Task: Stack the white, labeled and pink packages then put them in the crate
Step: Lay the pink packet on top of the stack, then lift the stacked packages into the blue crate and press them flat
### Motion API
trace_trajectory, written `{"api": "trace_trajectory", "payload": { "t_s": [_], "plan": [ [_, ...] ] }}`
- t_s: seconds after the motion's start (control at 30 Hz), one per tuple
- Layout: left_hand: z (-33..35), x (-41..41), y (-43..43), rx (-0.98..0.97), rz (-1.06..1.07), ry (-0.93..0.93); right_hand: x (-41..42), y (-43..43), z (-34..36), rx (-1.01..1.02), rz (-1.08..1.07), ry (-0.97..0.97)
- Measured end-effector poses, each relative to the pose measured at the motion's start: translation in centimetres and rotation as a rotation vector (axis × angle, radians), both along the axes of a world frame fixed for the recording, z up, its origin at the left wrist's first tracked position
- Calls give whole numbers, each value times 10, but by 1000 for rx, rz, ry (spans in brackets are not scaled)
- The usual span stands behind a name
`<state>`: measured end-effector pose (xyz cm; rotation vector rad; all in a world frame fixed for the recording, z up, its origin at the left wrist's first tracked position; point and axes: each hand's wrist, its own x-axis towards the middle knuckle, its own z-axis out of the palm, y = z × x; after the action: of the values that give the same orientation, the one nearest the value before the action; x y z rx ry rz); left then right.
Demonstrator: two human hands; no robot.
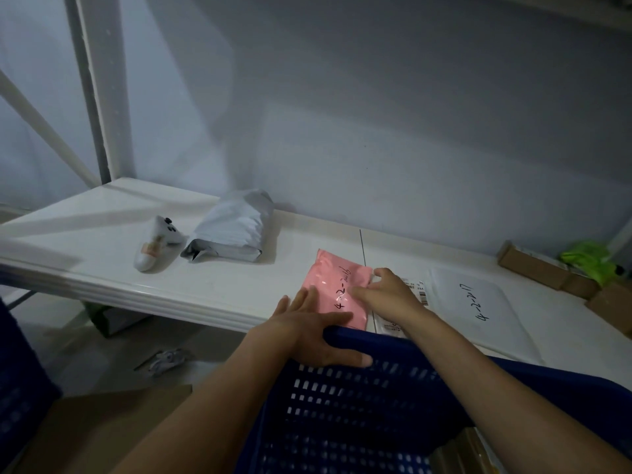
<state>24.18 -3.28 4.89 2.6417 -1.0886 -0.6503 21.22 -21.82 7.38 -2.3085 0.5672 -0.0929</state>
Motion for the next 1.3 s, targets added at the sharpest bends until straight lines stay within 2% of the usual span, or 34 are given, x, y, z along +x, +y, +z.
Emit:
{"api": "trace_trajectory", "payload": {
  "t_s": [0.17, 0.37, 0.57, 0.67, 0.8, 0.87, 0.93, 1.03, 1.17, 1.2, 1.3],
  "plan": [
    [-1, 3, 1, -20, -7, 28, 14, 6, 3, 176, -226, -67],
    [-4, 3, 4, -14, -62, -42, 29, 14, 5, 353, -280, -193],
    [-5, 5, 4, -17, -77, -51, 27, 3, 8, 409, -437, -359],
    [-6, 6, 3, -5, -76, -48, 17, -11, 23, 251, -480, -451],
    [-8, 8, 3, 6, -86, -42, -6, -26, 66, -245, -511, -619],
    [-10, 9, 4, 6, -86, -37, -12, -34, 83, -413, -479, -621],
    [-11, 11, 3, 12, -86, -37, -13, -40, 91, -468, -439, -546],
    [-11, 10, 2, 31, -83, -27, -8, -62, 90, -343, -456, -488],
    [-10, 9, 2, 30, -78, -20, -9, -93, 51, 124, -514, -347],
    [-10, 9, 2, 29, -76, -21, -12, -96, 37, 188, -526, -283],
    [-9, 8, 1, 34, -84, -33, -21, -96, 2, 210, -549, -140]
  ]
}}
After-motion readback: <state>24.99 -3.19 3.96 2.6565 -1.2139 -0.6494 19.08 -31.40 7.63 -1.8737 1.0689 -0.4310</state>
